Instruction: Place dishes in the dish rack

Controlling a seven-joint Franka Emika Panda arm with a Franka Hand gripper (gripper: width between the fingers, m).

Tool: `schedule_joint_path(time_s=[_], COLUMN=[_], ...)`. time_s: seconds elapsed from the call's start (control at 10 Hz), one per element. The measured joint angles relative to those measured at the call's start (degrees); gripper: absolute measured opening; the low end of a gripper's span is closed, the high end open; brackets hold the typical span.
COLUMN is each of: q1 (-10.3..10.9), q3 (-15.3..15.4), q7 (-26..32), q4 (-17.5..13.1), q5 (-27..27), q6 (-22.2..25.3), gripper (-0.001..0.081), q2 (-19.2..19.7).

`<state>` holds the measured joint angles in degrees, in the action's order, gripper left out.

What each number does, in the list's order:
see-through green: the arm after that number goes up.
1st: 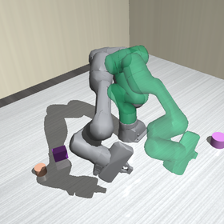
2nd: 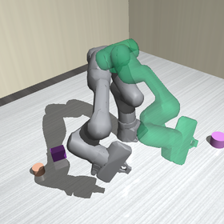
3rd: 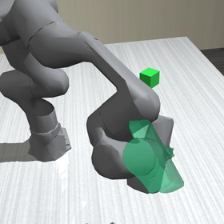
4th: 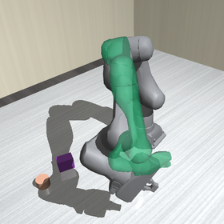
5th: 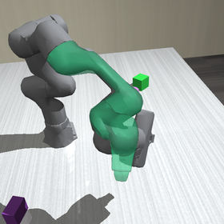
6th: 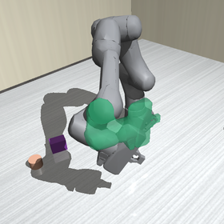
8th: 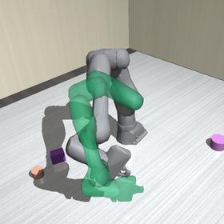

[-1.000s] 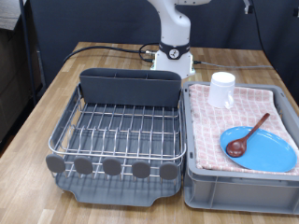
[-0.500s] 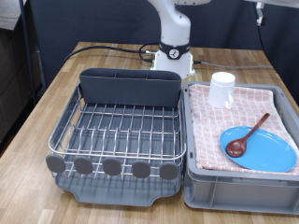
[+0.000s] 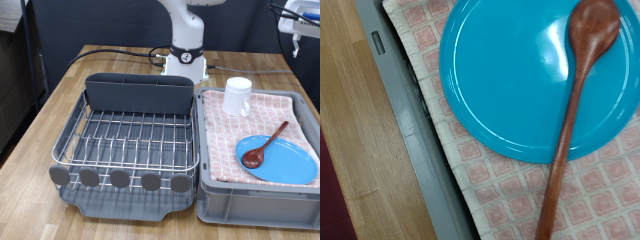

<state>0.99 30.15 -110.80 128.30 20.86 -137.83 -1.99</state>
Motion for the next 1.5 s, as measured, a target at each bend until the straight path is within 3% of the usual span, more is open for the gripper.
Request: schedule_joint_path(time_s=[0.3,1.0,1.5], q1=[-0.2,-0.1,-0.1], q3=[-1.4,-3.6,-4.9], q7=[-1.5,-8.0,-11.1], q4=[1.6,1.7,1.7], q5=[3.5,11.3,13.3], q6=[-5.7,-7.7,-8.9], gripper=[0.0802,0.0802,0.0802], q2=[3.8,9.7,12.3])
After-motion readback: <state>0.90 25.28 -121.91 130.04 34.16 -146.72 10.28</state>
